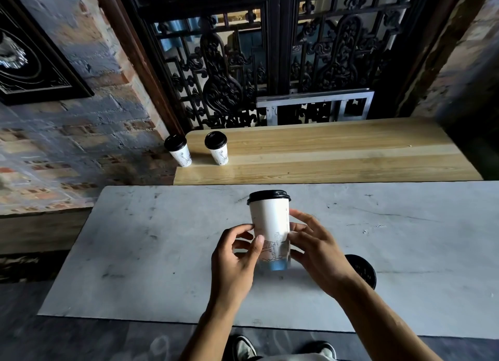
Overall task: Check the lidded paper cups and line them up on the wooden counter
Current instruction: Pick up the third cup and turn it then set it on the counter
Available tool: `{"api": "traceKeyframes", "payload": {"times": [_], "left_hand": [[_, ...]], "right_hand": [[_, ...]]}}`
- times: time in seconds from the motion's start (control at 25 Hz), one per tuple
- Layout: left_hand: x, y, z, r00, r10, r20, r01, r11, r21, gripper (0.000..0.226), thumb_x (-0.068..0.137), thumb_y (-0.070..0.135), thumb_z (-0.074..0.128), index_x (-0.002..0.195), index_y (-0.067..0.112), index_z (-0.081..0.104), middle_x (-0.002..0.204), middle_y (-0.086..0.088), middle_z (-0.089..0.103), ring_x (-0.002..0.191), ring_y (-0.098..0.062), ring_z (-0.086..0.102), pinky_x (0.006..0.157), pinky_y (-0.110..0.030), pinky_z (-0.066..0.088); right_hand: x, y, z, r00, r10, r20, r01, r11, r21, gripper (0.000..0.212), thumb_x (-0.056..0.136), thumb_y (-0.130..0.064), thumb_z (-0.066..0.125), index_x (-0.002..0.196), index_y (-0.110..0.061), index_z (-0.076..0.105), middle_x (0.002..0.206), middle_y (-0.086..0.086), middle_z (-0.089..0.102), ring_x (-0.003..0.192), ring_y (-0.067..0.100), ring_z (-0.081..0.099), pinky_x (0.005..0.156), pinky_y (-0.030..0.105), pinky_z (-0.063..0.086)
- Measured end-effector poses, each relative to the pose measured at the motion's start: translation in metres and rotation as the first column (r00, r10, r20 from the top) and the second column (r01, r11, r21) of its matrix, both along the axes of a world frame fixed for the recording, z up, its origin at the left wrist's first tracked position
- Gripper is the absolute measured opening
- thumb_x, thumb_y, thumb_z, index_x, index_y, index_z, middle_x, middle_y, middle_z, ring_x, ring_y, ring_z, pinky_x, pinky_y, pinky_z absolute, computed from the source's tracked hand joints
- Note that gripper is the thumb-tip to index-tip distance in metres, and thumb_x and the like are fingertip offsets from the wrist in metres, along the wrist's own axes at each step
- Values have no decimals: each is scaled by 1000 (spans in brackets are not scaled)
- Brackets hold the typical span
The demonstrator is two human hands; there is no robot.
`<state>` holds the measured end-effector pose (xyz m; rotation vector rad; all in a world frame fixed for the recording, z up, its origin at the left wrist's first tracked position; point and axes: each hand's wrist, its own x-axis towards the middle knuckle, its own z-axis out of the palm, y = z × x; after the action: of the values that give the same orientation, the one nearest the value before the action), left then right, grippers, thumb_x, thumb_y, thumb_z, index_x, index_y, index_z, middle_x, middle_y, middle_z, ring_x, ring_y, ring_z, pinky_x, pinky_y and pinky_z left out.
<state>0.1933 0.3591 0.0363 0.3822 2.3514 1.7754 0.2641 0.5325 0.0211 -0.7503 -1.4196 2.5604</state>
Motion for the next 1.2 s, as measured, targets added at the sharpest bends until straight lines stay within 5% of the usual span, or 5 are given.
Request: {"api": "traceKeyframes", "payload": {"times": [0.24, 0.4, 0.68, 0.84, 1.2], "left_hand": [[-7, -1, -4, 1000, 22, -8, -22, 1000, -22, 16, 96, 11, 71, 106, 22, 74, 98, 2, 77, 90, -14, 73, 80, -42, 63], [-4, 2, -2, 998, -9, 59, 8, 1000, 17, 24, 88, 35, 78, 109, 26, 70, 96, 4, 77, 89, -10, 74, 72, -21, 59], [-4, 13, 1, 998, 10, 69, -10, 1000, 3, 20, 90, 24, 79, 104, 35, 69, 98, 7, 78, 92, -6, 74, 71, -21, 60], [-4, 19, -1, 995, 9, 97, -12, 999, 36, 21, 91, 25, 79, 108, 33, 70, 103, 6, 80, 96, -9, 75, 79, -33, 64], [-27, 45, -6, 992, -46, 120, 46, 999, 2, 43, 90, 5, 77, 117, 36, 63, 116, 5, 76, 101, -5, 75, 80, -17, 58]], "right_hand": [[-2, -5, 0, 995, 69, -75, -57, 988, 146, 49, 94, 3, 65, 142, -2, 58, 132, 26, 70, 125, 40, 66, 111, 50, 49], [-2, -2, 4, 984, 137, -116, -110, 971, 214, 38, 93, -7, 71, 131, -3, 69, 127, 18, 76, 122, 34, 70, 108, 45, 53], [2, 10, -1, 976, 212, -47, -203, 967, 157, 62, 89, -20, 73, 147, -31, 54, 123, 13, 78, 119, 29, 72, 109, 45, 51], [-4, 23, 3, 975, 222, 17, -218, 938, 269, 79, 83, -21, 81, 154, -26, 47, 123, 11, 78, 115, 25, 74, 107, 45, 54], [-49, 70, 1, 917, 376, 137, -392, 777, 493, 42, 86, -3, 82, 126, -11, 71, 123, 5, 78, 107, 21, 77, 97, 40, 60]]}}
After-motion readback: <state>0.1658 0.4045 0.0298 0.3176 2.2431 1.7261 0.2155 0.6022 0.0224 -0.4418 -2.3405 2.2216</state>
